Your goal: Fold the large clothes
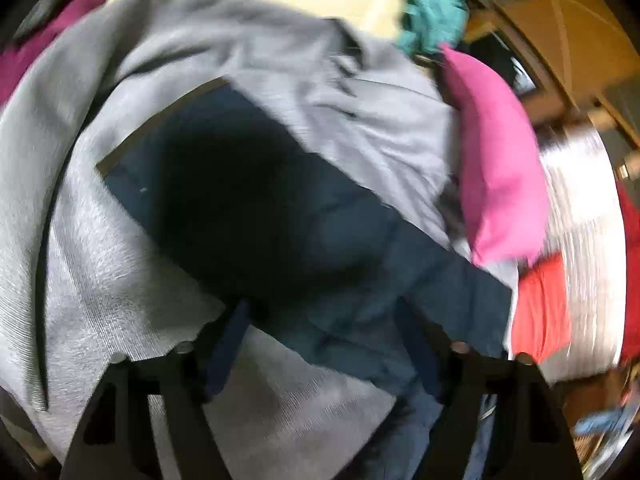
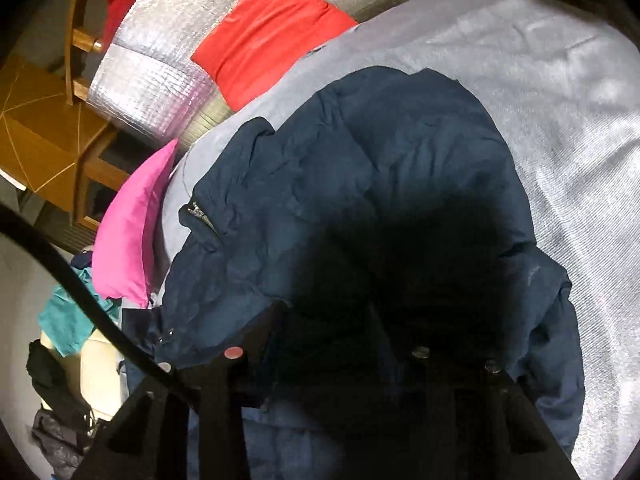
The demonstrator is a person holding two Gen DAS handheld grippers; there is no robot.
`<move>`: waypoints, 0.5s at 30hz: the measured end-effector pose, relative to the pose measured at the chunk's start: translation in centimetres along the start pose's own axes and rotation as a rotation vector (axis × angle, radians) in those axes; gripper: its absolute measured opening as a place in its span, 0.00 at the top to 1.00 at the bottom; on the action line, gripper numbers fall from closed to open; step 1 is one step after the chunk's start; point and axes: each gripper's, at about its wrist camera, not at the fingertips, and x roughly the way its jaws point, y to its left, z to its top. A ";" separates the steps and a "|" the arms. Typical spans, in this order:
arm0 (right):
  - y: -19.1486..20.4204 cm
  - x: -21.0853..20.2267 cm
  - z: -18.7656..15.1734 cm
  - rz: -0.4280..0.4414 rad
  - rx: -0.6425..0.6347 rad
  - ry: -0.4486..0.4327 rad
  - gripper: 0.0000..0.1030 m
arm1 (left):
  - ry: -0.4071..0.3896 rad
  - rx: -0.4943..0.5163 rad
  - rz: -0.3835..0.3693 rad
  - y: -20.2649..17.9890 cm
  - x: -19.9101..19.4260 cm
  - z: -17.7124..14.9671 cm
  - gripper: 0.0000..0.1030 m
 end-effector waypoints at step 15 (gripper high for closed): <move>0.5 0.6 0.2 -0.009 -0.012 0.010 0.56 | -0.066 -0.011 -0.051 -0.1 1.4 1.8 0.91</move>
